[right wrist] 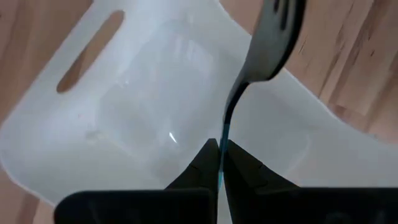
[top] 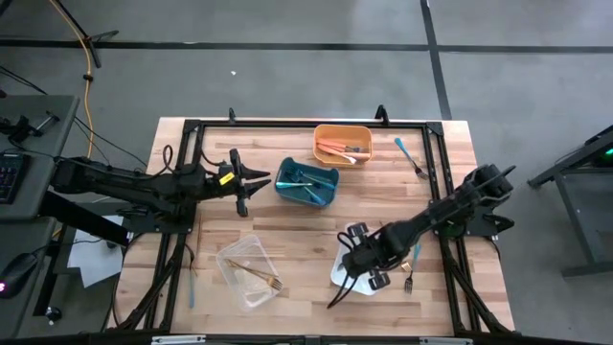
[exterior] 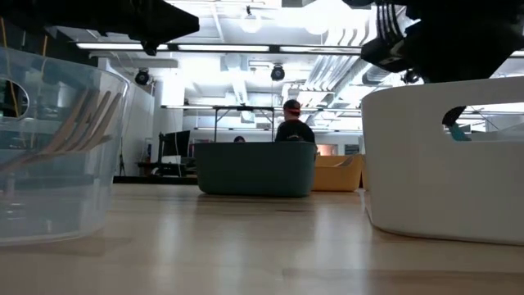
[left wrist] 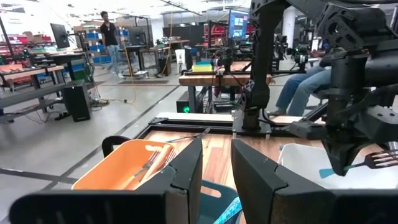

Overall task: Sort silverware by color (type)
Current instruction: Put the blue-black fork into the white bin, then put the gold fork into the transparent bin

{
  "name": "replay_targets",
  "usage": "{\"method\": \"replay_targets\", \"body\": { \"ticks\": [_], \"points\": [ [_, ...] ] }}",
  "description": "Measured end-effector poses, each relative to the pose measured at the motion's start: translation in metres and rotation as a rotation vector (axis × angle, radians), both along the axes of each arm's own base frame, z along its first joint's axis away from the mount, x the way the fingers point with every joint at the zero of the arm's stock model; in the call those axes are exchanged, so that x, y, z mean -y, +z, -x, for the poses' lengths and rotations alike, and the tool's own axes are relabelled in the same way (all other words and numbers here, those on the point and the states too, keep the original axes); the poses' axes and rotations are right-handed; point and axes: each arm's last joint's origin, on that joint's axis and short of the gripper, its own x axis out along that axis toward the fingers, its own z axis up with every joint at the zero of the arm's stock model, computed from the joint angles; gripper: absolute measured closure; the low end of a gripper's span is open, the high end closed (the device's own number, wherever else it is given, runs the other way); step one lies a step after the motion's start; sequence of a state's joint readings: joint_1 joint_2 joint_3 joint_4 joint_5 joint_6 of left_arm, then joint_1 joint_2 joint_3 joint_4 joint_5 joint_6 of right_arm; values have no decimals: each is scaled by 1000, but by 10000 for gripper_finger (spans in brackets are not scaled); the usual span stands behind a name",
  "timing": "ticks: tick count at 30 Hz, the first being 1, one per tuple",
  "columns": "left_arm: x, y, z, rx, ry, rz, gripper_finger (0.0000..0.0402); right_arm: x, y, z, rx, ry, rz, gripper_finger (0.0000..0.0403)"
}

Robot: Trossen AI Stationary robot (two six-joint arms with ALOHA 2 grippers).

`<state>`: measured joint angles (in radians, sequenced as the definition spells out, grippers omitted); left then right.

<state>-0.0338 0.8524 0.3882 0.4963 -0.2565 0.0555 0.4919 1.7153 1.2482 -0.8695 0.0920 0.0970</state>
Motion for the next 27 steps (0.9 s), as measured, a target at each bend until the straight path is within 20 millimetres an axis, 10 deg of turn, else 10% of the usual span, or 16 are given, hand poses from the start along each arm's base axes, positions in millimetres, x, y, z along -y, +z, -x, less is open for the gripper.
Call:
{"method": "replay_targets", "body": {
  "ticks": [19,27],
  "points": [
    [0,0,0,0,1,1,326,3,0,7,-114,-212,-83,314],
    [0,0,0,0,2,0,326,14,37,7,-95,-361,78,273]
  ]
}}
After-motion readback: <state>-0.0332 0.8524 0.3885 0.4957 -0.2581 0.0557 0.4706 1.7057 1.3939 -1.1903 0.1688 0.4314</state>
